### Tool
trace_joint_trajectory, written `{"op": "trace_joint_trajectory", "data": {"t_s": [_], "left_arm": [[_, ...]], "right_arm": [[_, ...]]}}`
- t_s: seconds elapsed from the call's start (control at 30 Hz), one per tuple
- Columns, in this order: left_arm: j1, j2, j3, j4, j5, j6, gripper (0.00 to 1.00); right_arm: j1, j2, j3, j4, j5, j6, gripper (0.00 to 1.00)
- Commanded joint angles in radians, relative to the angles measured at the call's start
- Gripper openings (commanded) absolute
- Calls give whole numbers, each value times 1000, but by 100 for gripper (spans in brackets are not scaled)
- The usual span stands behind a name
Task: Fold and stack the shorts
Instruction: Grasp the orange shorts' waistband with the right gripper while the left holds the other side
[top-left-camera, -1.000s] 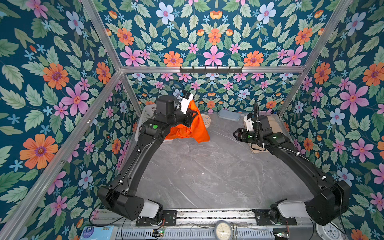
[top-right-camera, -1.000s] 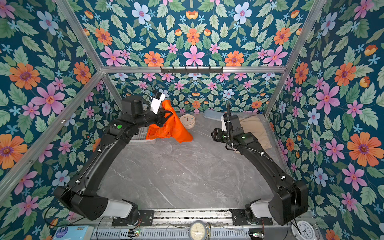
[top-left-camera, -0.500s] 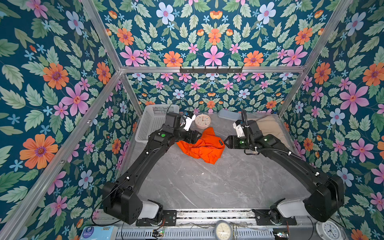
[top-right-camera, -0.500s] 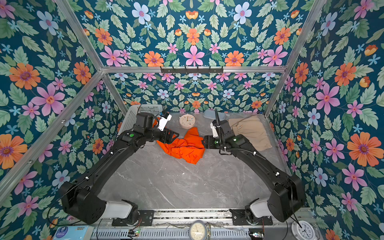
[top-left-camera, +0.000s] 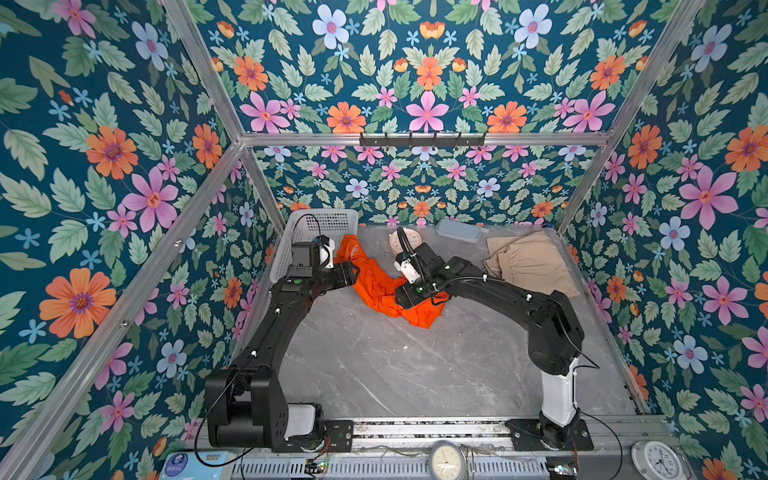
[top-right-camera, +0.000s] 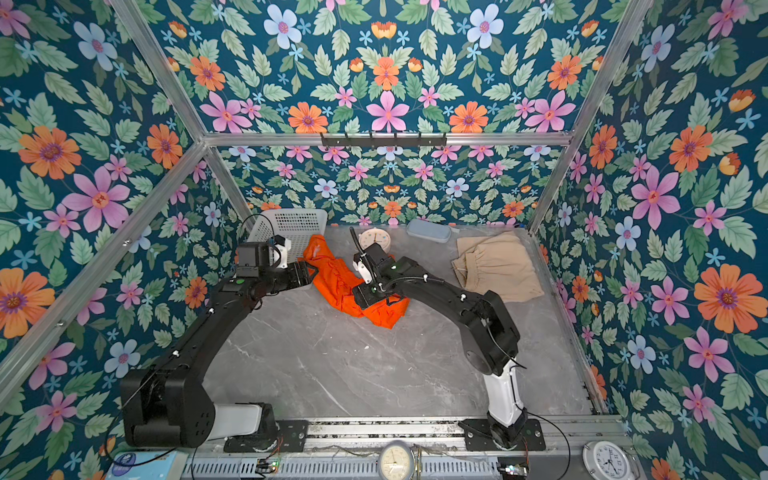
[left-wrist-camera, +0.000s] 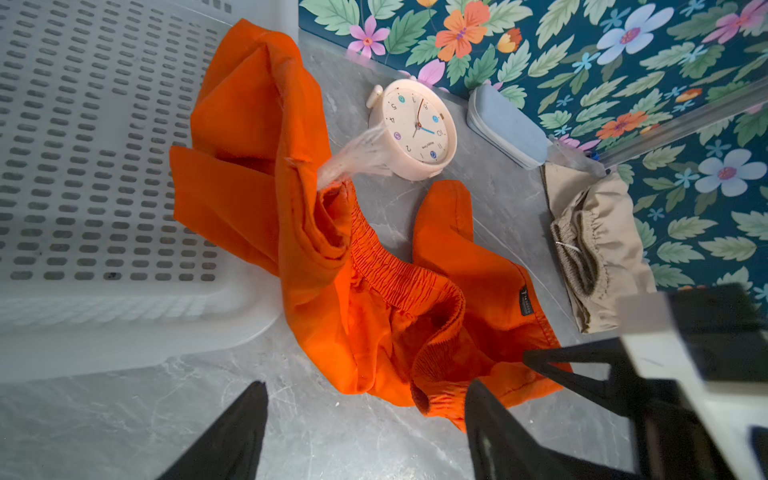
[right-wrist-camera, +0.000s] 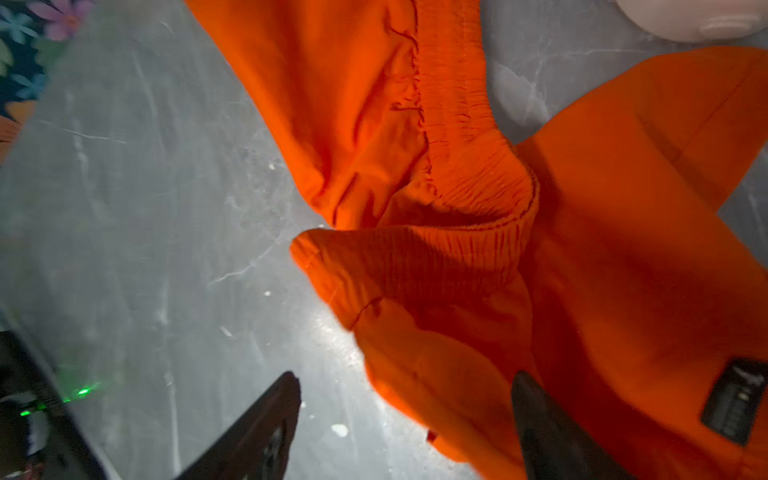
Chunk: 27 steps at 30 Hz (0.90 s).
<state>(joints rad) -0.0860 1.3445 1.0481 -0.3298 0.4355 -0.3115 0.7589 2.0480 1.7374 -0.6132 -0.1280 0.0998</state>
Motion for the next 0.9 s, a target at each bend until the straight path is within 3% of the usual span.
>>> {"op": "trace_joint_trajectory", "data": {"t_s": [0.0, 0.2, 0.23, 0.3, 0.4, 0.63, 0.8, 0.87], "left_arm": [[12, -2, -6, 24, 24, -8, 76], [28, -9, -17, 28, 26, -7, 76], [28, -9, -17, 28, 26, -6, 75], [28, -8, -19, 33, 27, -4, 75], [28, -12, -22, 54, 65, 22, 71], [-1, -45, -43, 139, 148, 138, 66], [-129, -104, -87, 208, 187, 302, 64], [-207, -116, -102, 206, 186, 411, 63]], "right_arm": [[5, 87, 83, -46, -2, -105, 80], [5, 179, 183, -83, -109, -147, 75], [5, 176, 181, -84, -125, -150, 68], [5, 155, 162, -89, -133, -161, 43], [2, 95, 120, -111, -126, -196, 27], [-38, -229, -180, -3, -150, -343, 14], [-181, -435, -380, 38, -394, -472, 8], [-218, -488, -449, 43, -435, -546, 8]]}}
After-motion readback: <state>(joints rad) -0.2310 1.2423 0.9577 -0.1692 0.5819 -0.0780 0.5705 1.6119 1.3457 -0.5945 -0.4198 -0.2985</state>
